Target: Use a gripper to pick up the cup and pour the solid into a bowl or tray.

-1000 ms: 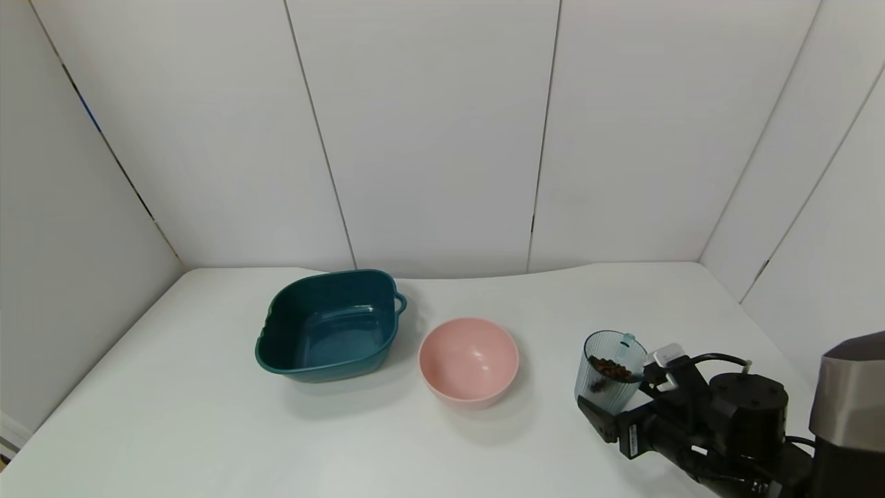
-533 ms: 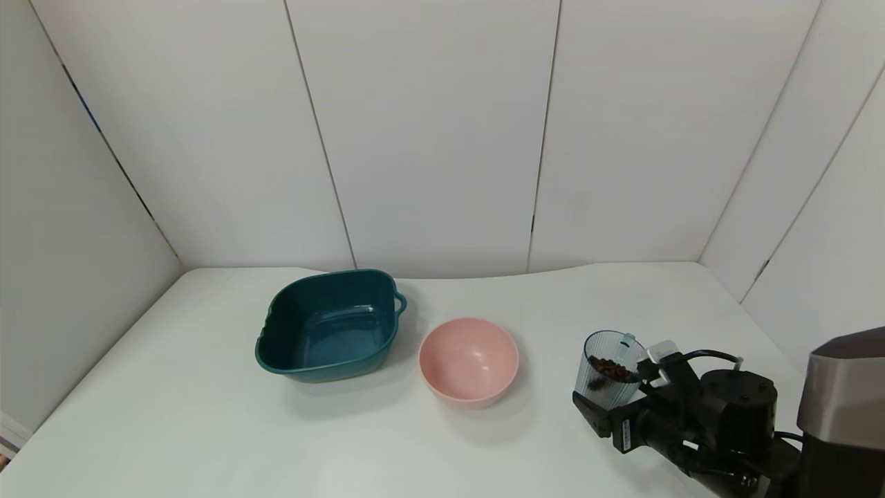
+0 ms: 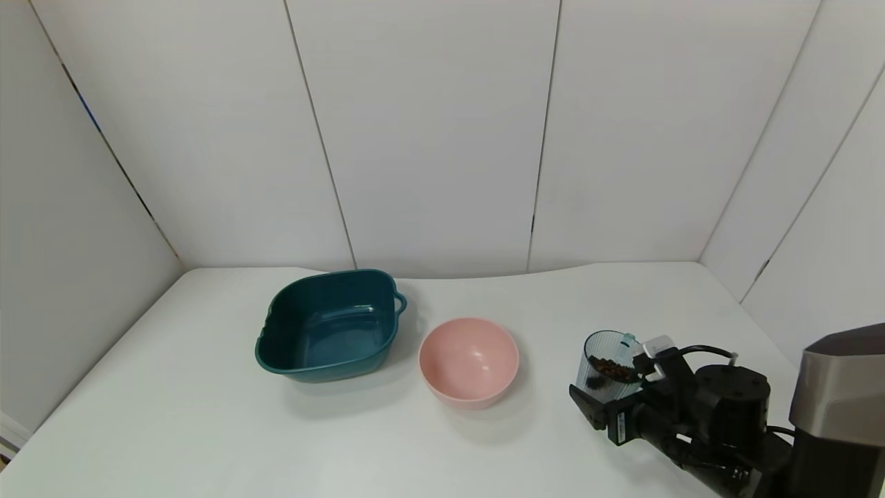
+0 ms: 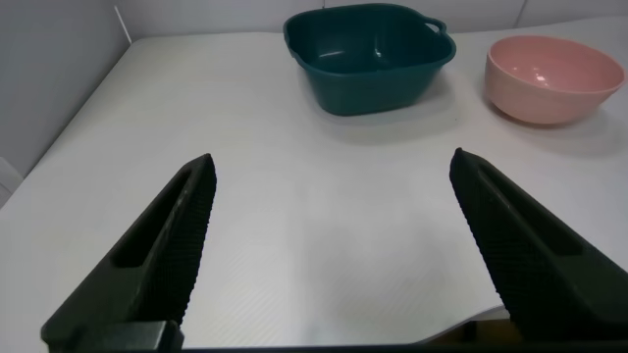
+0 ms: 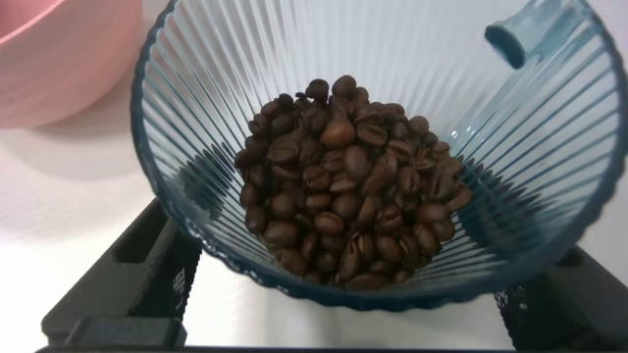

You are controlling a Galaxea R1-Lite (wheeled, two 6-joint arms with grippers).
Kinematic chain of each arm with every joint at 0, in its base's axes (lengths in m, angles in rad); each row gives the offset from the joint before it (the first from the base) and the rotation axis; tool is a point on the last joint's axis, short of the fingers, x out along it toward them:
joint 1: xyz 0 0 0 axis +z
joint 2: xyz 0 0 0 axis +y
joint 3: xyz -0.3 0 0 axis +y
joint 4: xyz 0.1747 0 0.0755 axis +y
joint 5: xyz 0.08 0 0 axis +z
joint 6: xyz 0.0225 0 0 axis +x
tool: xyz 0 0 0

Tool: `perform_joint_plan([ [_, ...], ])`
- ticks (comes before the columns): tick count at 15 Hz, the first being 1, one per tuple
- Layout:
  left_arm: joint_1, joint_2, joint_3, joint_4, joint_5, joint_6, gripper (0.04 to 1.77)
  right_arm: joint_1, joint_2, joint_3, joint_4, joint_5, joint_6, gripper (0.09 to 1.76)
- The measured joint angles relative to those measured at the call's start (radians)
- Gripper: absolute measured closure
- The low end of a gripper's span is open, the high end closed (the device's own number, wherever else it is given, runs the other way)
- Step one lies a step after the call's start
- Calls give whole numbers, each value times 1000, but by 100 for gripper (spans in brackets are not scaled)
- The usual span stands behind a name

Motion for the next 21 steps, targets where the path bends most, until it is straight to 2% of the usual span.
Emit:
perform_joint_plan([
  [4, 0, 0, 0, 0, 0, 0, 9, 0, 1, -1, 0, 0, 0, 14],
  [5, 0, 0, 0, 0, 0, 0, 9, 0, 1, -1, 0, 0, 0, 35],
  [6, 0, 0, 0, 0, 0, 0, 9, 0, 2, -2, 0, 0, 0, 46],
  [7, 0, 0, 0, 0, 0, 0, 9, 0, 4, -3, -1, 1, 0, 50],
  [21, 0, 0, 0, 0, 0, 0, 9, -2, 6, 0, 2, 11, 0, 52],
])
